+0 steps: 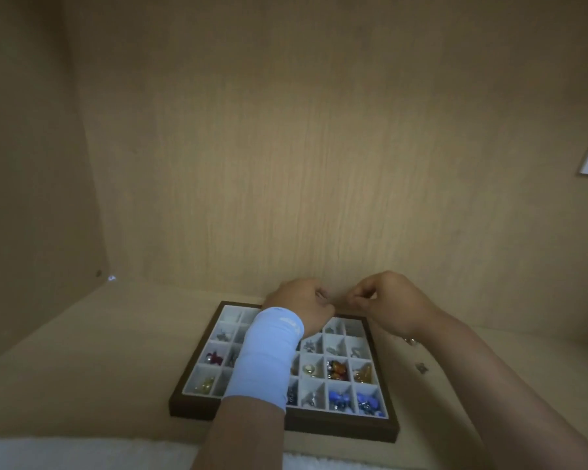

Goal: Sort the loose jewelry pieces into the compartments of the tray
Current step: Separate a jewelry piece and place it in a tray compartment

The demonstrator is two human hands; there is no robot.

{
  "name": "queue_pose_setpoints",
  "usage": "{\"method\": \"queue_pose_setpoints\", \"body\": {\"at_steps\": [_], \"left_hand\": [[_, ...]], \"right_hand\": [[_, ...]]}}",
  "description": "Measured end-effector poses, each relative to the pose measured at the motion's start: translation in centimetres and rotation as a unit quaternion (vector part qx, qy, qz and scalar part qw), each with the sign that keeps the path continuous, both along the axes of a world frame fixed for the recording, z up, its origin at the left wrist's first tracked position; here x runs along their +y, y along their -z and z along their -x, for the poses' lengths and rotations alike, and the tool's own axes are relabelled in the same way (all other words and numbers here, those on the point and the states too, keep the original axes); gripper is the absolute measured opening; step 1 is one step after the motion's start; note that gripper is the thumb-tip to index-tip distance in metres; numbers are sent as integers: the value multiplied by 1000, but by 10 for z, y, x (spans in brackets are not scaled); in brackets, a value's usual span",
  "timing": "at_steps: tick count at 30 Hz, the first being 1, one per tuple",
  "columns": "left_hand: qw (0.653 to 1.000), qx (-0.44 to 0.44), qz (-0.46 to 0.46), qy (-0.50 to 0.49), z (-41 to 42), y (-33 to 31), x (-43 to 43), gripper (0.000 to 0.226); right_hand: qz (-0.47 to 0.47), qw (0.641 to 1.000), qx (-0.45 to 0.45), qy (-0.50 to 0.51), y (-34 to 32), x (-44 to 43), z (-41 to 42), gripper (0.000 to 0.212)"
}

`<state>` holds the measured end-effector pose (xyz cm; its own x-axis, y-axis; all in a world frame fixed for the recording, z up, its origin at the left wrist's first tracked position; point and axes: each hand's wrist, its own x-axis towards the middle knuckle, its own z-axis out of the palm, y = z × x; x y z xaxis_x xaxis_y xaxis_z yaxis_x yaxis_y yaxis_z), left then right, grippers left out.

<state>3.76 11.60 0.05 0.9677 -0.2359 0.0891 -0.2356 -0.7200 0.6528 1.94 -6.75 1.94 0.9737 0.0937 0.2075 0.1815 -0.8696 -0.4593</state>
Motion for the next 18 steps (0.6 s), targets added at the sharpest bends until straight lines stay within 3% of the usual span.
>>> {"method": "queue_pose_setpoints", "body": {"at_steps": [4, 8, 13, 16, 18], "left_hand": [[998, -35, -9, 44, 6, 0, -24, 29], [990, -67, -75, 99, 13, 5, -48, 39], [974, -70, -173, 131, 17, 18, -61, 57], [974, -73, -175, 128, 15, 22, -60, 55], [975, -78, -167, 126, 14, 24, -59, 54]], "right_hand": [[20, 997, 9, 70, -4, -49, 12, 18], [34, 992, 56, 105, 5, -79, 21, 16], [39, 991, 72, 103, 20, -86, 18, 22], [63, 992, 60, 89, 28, -80, 12, 10], [90, 991, 48, 83, 32, -74, 11, 15]]}}
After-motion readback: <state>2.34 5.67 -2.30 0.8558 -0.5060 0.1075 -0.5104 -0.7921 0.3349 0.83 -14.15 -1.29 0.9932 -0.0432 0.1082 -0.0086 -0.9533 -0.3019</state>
